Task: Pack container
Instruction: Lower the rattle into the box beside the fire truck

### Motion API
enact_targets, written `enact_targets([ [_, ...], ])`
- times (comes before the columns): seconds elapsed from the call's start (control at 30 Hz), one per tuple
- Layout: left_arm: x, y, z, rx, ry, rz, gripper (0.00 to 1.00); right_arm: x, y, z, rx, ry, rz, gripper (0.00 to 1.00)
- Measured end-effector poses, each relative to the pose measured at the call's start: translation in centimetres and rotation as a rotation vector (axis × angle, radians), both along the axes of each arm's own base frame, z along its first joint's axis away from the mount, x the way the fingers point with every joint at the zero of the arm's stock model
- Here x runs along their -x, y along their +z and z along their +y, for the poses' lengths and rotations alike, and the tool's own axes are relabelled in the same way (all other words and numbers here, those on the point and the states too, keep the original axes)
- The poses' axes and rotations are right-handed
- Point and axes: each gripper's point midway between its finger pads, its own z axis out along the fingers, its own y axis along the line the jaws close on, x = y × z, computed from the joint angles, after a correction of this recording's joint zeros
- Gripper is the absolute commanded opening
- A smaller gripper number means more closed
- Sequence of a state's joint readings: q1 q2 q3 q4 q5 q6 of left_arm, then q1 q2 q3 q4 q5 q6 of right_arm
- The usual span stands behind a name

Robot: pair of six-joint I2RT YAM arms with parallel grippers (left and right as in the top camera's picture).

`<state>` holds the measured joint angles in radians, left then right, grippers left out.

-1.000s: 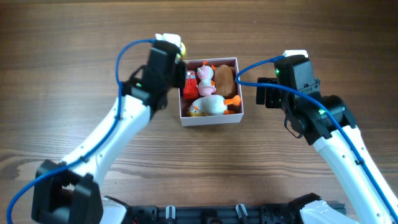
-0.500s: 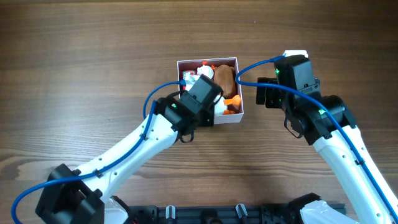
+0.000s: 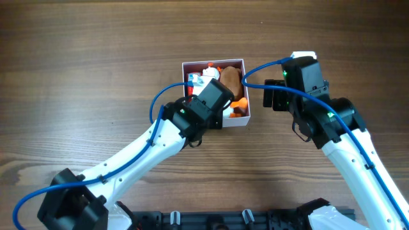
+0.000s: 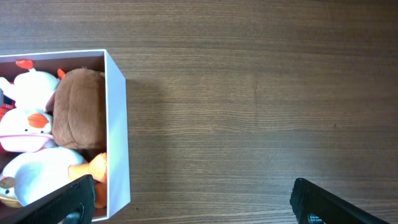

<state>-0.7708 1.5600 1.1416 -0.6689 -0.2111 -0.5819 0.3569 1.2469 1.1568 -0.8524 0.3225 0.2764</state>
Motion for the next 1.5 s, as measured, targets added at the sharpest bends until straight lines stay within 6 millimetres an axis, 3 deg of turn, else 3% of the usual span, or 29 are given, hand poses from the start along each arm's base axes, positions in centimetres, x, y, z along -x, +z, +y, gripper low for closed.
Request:
enact_targets([
  [0.23, -0.9, -2.9, 0.5, -0.081, 0.026, 0.019, 0.04, 0.0, 0.0, 0.0, 0.0, 0.0, 0.0, 1.0],
  [0.37, -1.8, -3.0, 0.9, -0.073, 0.051, 0.007, 0.04, 0.0, 0.0, 0.0, 0.0, 0.0, 0.0, 0.99],
  [0.53, -3.3, -3.2, 2.9, -0.073, 0.115, 0.012, 0.04, 0.0, 0.0, 0.0, 0.0, 0.0, 0.0, 0.99],
  [1.03, -1.5, -4.2, 2.9, -0.049, 0.086, 0.12, 0.04, 0.0, 0.0, 0.0, 0.0, 0.0, 0.0, 1.0],
  [1.5, -1.2, -4.1, 2.2, -0.06, 0.035, 0.112, 0.04, 0.0, 0.0, 0.0, 0.0, 0.0, 0.0, 1.0],
])
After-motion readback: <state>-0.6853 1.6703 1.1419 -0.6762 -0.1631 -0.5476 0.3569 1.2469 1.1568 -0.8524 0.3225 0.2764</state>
